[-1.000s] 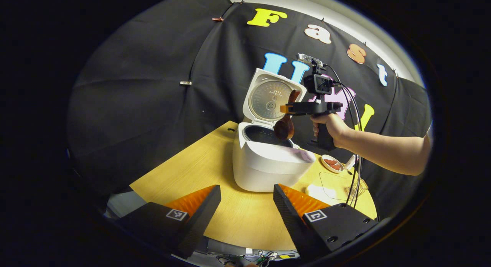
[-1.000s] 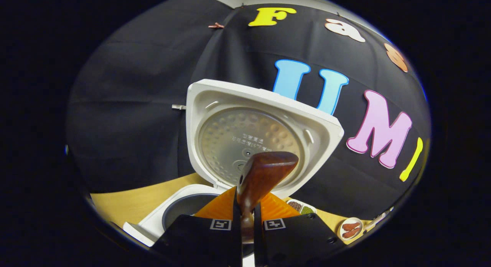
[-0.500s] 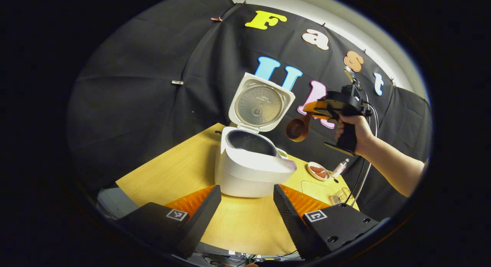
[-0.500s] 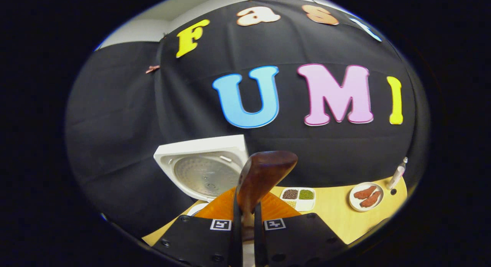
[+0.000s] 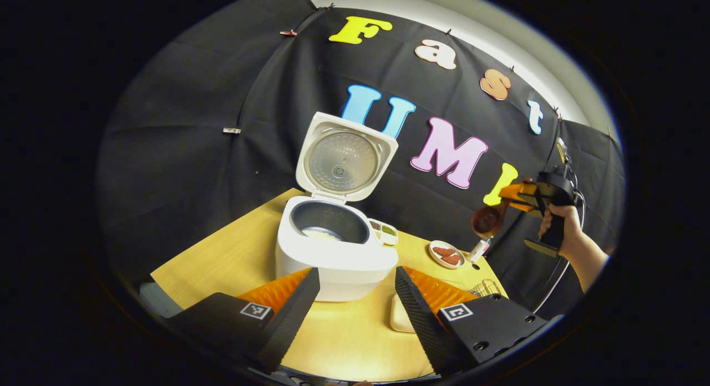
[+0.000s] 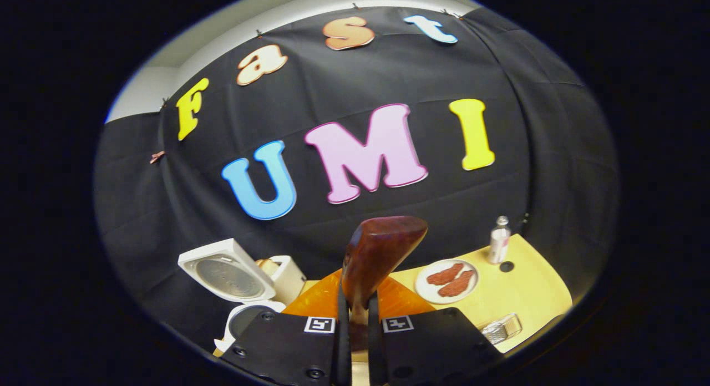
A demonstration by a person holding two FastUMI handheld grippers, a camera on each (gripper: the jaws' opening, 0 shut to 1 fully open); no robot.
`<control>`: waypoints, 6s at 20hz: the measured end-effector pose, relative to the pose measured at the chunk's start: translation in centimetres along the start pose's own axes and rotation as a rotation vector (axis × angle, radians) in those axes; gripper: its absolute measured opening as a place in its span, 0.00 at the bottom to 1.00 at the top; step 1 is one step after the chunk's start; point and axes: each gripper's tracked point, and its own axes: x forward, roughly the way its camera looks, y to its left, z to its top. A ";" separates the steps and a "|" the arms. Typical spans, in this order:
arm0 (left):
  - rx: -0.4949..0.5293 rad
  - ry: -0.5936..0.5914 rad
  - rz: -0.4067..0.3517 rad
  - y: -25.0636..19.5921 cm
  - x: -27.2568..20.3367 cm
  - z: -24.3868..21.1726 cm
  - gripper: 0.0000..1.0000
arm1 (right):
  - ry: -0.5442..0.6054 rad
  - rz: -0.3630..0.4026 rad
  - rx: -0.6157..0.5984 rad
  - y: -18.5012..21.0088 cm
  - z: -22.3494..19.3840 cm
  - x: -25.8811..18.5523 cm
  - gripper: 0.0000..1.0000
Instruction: Close the left gripper, press the button to open the rice cooker; take a wooden spoon from the chopstick holder with the right hand, scoop a spoonful of rice and pour it into the rice cooker, then put the wooden spoon back into the chopstick holder.
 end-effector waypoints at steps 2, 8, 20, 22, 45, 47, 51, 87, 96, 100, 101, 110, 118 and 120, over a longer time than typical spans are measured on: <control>0.009 0.005 0.006 -1.4 0.9 -0.4 0.95 | -0.011 -0.050 -0.006 -4.4 0.5 -1.0 0.16; 0.006 0.038 0.031 -4.7 2.5 -2.3 0.95 | 0.040 -0.168 0.027 -15.5 -2.1 -1.5 0.16; 0.014 0.060 0.156 -9.2 3.7 -5.3 0.95 | 0.157 -0.268 0.012 -26.7 -10.6 0.1 0.16; 0.001 0.047 0.170 -10.0 3.9 -5.7 0.95 | 0.162 -0.240 0.029 -26.9 -11.5 0.7 0.17; 0.097 -0.041 0.343 -3.2 1.1 2.5 0.95 | 0.285 -0.314 0.039 -28.4 -17.2 -3.8 0.99; 0.119 -0.071 0.335 -2.5 1.6 5.9 0.95 | 0.245 -0.337 0.028 -28.2 -16.2 -6.1 0.99; 0.156 -0.149 0.318 -1.3 3.0 13.0 0.95 | 0.215 -0.391 -0.026 -28.5 -15.8 -11.1 0.99; 0.243 0.122 0.309 4.2 31.1 26.1 0.93 | 0.190 -0.168 -0.215 -10.8 -17.9 -21.0 1.00; 0.215 0.182 0.297 3.3 23.5 17.2 0.94 | 0.197 -0.083 -0.223 -9.8 -18.7 -20.4 0.99; 0.211 0.157 0.311 3.8 21.9 12.2 0.95 | 0.196 -0.042 -0.257 -9.1 -19.0 -20.5 0.99; 0.240 0.165 0.313 4.1 21.6 11.0 0.95 | 0.197 -0.034 -0.261 -9.0 -19.1 -20.6 0.99; 0.234 0.154 0.303 5.3 20.7 3.8 0.96 | 0.206 -0.007 -0.313 -9.2 -19.7 -20.6 0.99; 0.269 0.188 0.307 6.0 21.1 -0.1 0.98 | 0.190 -0.045 -0.331 -11.8 -18.8 -19.8 0.99; 0.294 0.152 0.298 5.9 21.0 0.3 0.98 | 0.195 -0.044 -0.326 -12.5 -18.7 -19.5 0.99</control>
